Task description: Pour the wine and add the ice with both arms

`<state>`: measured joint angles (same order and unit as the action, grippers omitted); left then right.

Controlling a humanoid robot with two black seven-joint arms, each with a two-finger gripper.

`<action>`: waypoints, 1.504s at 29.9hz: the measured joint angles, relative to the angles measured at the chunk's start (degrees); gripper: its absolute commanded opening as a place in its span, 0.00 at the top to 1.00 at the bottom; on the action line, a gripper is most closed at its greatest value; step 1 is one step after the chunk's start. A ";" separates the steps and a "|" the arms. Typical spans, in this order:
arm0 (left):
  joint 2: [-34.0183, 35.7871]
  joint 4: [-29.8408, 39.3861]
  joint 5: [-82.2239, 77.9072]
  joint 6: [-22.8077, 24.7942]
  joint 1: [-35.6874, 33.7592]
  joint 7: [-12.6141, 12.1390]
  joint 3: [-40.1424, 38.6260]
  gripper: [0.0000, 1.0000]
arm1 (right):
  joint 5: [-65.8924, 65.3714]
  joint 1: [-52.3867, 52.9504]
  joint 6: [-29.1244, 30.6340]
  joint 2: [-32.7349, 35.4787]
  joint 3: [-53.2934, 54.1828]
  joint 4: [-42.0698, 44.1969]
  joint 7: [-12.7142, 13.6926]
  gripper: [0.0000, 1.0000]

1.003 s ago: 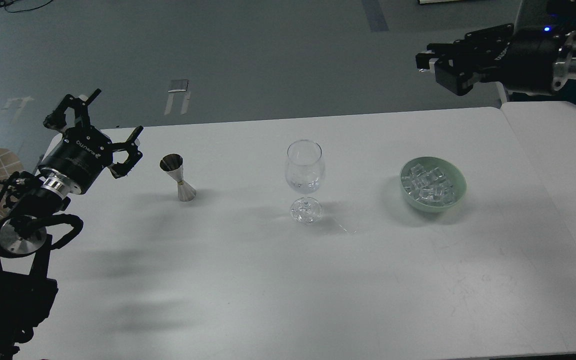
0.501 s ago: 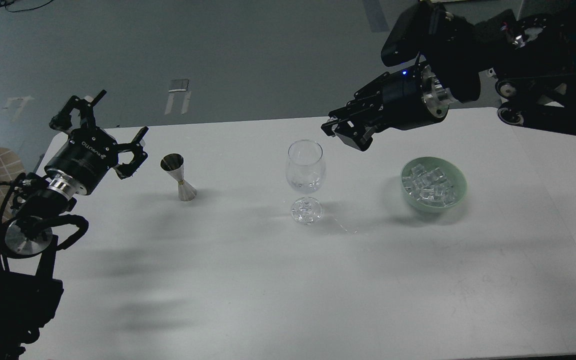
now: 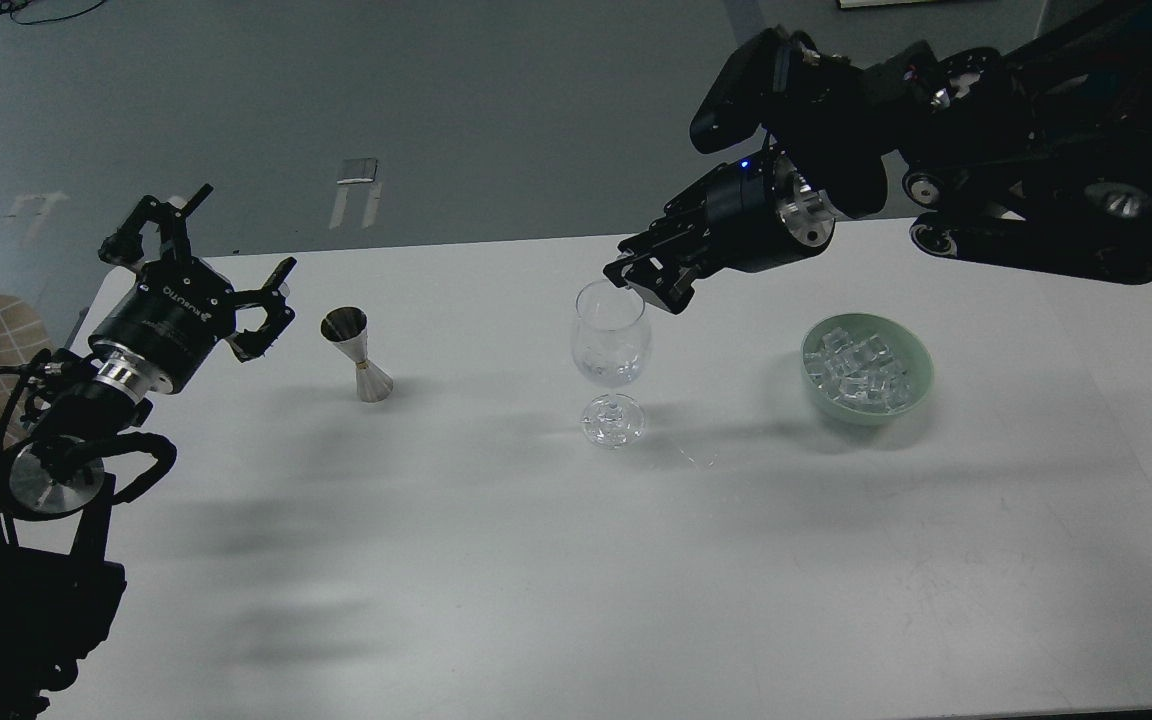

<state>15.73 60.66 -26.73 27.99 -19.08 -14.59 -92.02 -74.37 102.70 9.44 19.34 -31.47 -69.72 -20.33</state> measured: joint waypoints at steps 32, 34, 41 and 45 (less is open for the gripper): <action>1.22 -0.94 -0.47 0.01 -2.02 0.00 0.41 0.02 | 34.20 -9.45 -1.26 7.42 16.88 14.54 0.17 0.02; 1.85 -1.33 -0.85 0.03 -2.76 0.00 0.53 0.02 | 40.98 -14.78 -1.20 7.98 23.26 15.47 -0.08 0.02; 3.42 -8.16 -3.78 0.03 -8.41 1.85 4.16 0.02 | 53.72 -31.70 -0.21 4.53 44.83 24.05 -2.27 0.02; 4.11 -14.74 -4.34 0.02 -13.34 3.60 6.72 0.02 | 54.68 -38.20 2.34 -0.14 54.53 29.07 -4.69 0.02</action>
<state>19.83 45.91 -31.07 28.02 -32.42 -10.98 -85.30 -19.69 64.51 11.77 19.21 23.06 -40.65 -25.02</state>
